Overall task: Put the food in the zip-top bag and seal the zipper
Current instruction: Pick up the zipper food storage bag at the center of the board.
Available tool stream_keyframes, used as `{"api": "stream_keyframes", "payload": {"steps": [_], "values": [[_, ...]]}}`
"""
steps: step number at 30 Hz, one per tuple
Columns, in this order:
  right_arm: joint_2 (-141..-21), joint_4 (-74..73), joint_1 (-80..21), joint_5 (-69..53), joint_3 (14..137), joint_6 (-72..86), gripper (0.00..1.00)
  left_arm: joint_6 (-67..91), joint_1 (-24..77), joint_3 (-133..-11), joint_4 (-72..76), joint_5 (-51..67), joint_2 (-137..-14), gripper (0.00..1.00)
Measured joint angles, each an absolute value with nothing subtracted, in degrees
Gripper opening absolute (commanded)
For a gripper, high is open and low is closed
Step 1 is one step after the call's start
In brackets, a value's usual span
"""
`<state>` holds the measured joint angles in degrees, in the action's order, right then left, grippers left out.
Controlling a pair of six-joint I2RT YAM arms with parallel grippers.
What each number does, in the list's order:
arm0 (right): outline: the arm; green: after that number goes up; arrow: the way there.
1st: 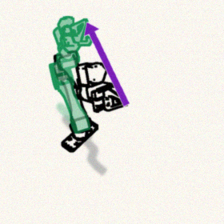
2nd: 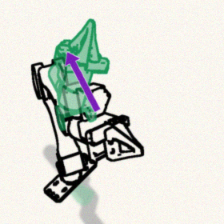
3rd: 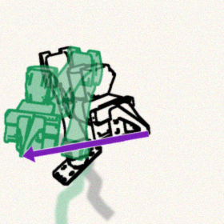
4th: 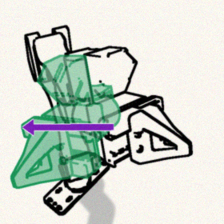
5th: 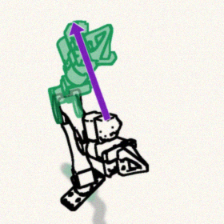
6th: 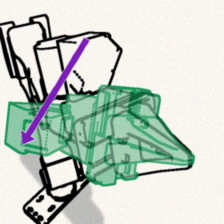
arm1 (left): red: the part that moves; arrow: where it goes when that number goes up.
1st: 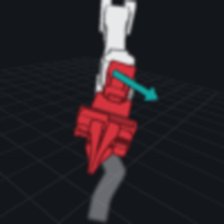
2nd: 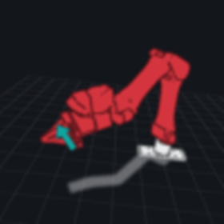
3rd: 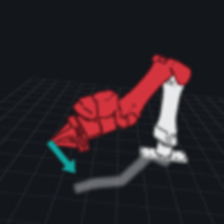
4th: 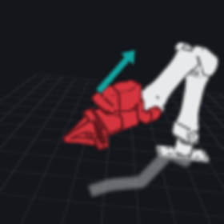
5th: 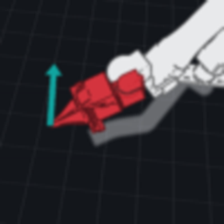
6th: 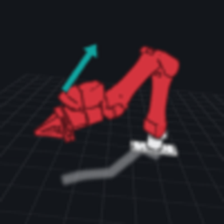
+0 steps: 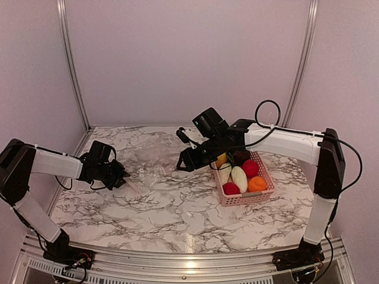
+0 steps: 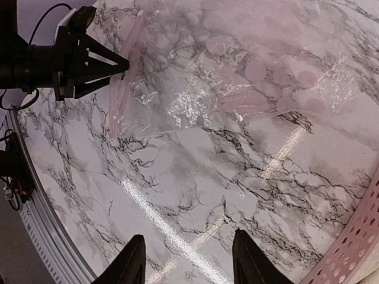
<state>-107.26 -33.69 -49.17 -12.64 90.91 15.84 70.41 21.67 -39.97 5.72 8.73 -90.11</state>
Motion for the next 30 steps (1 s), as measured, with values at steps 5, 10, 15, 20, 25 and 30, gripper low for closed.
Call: {"api": "stream_keyframes", "payload": {"steps": [5,10,15,20,25,30], "values": [[-107.2,-33.4,-49.2,-12.7,90.8,16.2,0.47,68.2,21.4,-42.8,6.2,9.4,-90.7,0.07],[-107.2,-33.4,-49.2,-12.6,90.8,16.2,0.47,61.0,21.0,-49.0,0.6,7.3,-88.7,0.00],[-107.1,-33.4,-48.9,-12.8,90.8,16.4,0.46,46.2,21.4,-62.8,-11.1,0.9,-83.5,0.00],[-105.1,-32.4,-46.6,-15.2,90.7,18.5,0.45,28.8,25.0,-79.2,-23.6,-8.6,-81.4,0.00],[-100.8,-29.1,-42.0,-17.5,89.2,20.8,0.45,11.7,37.4,-85.9,-33.5,-18.7,-82.7,0.00],[-100.1,-28.0,-39.5,-18.4,88.2,21.4,0.45,1.3,50.2,-87.3,-40.7,-24.9,-91.9,0.00]]}}
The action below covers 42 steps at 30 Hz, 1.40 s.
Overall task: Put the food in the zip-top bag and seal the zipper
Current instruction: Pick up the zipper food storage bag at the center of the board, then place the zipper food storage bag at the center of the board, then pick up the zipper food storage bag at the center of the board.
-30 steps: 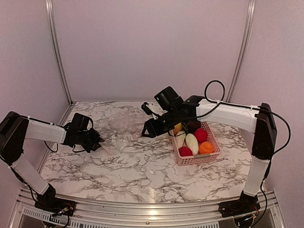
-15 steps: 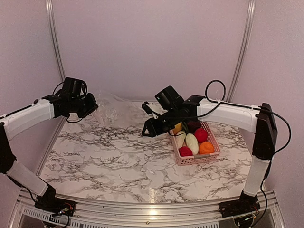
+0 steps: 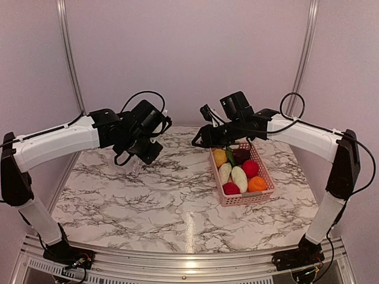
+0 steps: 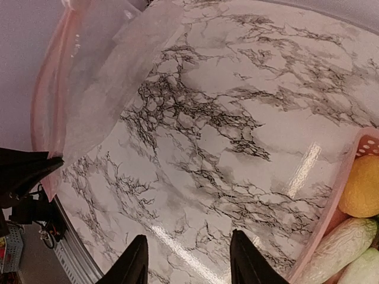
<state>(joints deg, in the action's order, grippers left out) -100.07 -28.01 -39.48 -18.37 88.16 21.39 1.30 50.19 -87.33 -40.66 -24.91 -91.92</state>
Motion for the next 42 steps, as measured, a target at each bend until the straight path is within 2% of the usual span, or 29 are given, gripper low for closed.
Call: {"api": "stream_keyframes", "payload": {"steps": [3,5,10,18,25,32,42], "values": [[-100.1,-28.1,-39.5,-18.6,87.2,21.4,0.44,-0.7,54.1,-88.4,-44.3,-25.7,-99.0,0.33],[-100.1,-28.1,-39.5,-18.5,86.4,21.6,0.44,-1.3,55.3,-88.8,-46.1,-25.5,-101.4,0.43],[-98.3,-27.9,-39.4,-16.7,81.8,22.5,0.45,-0.7,56.4,-91.9,-48.3,-25.5,-101.9,0.61],[-94.5,-26.6,-39.3,-15.9,73.6,23.7,0.45,3.8,57.5,-91.8,-47.8,-26.0,-99.4,0.55],[-94.0,-25.2,-39.3,-15.9,72.5,24.3,0.45,-1.9,61.1,-82.3,-47.0,-29.7,-99.4,0.56],[-93.8,-25.0,-39.3,-16.2,72.5,24.4,0.45,-8.6,60.7,-70.5,-43.4,-32.4,-98.8,0.55],[-93.8,-25.0,-39.3,-17.7,72.5,25.3,0.45,-13.2,57.8,-66.3,-31.2,-38.0,-100.0,0.49]]}}
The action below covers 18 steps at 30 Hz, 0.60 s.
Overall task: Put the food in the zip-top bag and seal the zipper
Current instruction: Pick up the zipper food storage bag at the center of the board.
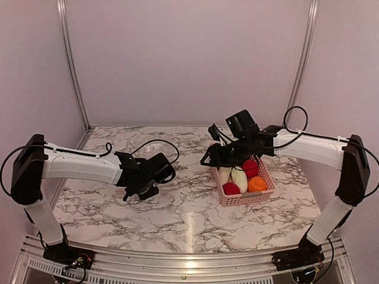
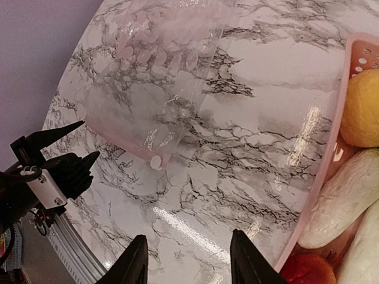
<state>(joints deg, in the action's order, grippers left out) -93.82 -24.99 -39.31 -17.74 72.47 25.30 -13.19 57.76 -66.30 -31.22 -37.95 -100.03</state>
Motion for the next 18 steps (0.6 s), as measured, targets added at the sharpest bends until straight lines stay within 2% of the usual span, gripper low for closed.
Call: {"api": "stream_keyframes", "payload": {"steps": [7,18], "values": [[-93.8,-25.0,-39.3,-18.1,72.5,25.8,0.45,-15.5,54.5,-64.7,-24.2,-39.3,-102.8,0.50],[-93.8,-25.0,-39.3,-18.2,72.5,26.5,0.45,-16.1,53.2,-64.2,-21.1,-39.0,-105.5,0.50]]}}
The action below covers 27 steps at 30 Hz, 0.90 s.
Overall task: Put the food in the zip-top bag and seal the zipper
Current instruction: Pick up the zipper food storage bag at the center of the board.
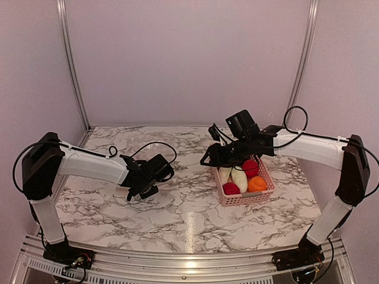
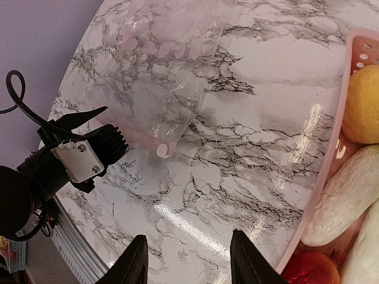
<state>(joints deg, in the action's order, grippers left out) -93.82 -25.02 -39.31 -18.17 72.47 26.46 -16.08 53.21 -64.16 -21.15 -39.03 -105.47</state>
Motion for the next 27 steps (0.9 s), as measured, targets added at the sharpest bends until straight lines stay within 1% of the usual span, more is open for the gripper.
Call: {"api": "stream_keyframes", "payload": {"steps": [7,14,19,24,25,27], "values": [[-93.8,-25.0,-39.3,-18.2,72.5,26.6,0.45,-15.6,53.1,-64.7,-24.4,-36.2,-103.7,0.52],[-94.4,-25.5,-39.3,-19.1,72.9,26.3,0.45,-15.7,52.8,-63.6,-24.8,-35.0,-103.2,0.48],[-97.3,-27.0,-39.3,-19.5,76.2,25.4,0.45,-15.4,51.6,-63.8,-23.5,-38.7,-106.7,0.35],[-97.9,-27.8,-39.3,-19.9,77.5,25.0,0.45,-14.0,49.8,-64.9,-22.6,-42.1,-109.0,0.12],[-97.9,-27.9,-39.3,-20.0,77.6,25.1,0.45,-13.7,49.6,-65.1,-22.5,-42.3,-109.0,0.08],[-97.9,-28.0,-39.3,-20.1,77.5,25.1,0.45,-13.3,49.1,-65.7,-22.4,-42.5,-109.1,0.04]]}}
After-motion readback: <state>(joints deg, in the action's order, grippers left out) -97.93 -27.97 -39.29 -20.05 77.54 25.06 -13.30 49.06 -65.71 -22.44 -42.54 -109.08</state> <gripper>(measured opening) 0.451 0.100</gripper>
